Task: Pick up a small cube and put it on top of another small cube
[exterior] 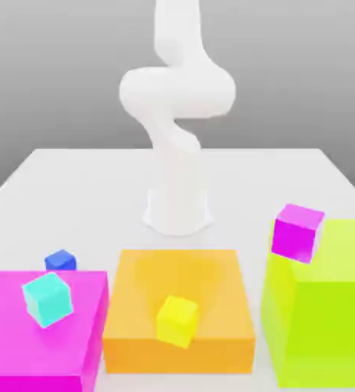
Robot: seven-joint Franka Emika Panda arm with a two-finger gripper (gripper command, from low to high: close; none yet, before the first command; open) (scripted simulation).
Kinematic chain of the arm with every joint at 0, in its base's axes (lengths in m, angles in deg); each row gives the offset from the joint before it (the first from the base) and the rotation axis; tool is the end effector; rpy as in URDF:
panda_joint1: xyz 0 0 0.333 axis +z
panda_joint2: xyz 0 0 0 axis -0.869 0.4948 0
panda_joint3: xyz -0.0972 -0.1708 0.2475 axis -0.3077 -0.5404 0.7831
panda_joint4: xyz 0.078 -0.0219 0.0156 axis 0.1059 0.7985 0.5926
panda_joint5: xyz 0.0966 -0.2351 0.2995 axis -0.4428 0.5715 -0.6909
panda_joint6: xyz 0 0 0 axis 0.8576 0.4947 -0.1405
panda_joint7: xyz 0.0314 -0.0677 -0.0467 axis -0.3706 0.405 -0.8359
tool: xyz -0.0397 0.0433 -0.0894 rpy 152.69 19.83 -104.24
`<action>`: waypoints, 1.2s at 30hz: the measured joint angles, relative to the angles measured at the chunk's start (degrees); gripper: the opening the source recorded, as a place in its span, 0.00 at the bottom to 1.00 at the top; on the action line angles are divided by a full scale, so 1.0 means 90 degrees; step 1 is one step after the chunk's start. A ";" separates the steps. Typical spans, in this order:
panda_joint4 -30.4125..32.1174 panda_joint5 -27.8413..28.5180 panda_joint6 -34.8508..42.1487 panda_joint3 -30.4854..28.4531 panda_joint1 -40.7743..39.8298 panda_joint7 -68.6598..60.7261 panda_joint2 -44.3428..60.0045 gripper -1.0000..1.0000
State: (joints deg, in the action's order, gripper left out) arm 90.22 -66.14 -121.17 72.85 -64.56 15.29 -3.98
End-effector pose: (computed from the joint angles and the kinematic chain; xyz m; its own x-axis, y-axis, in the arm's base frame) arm 0.3710 -0.0232 0.6693 0.3988 -0.8165 0.4175 -0.6256 -0.5751 -0.5271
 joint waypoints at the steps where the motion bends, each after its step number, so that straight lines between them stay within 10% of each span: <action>1: 0.0140 0.0007 -0.0131 0.0021 -0.0200 0.0311 0.0163 0.50; 28: 0.3617 0.0121 -0.3385 -0.0253 -0.4544 0.7990 0.4227 0.50; 36: 0.3529 0.0249 -0.4674 -0.0333 -0.4737 0.8543 0.5824 0.50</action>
State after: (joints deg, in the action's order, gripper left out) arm 121.99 -63.89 -163.23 69.85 -107.19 92.17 48.44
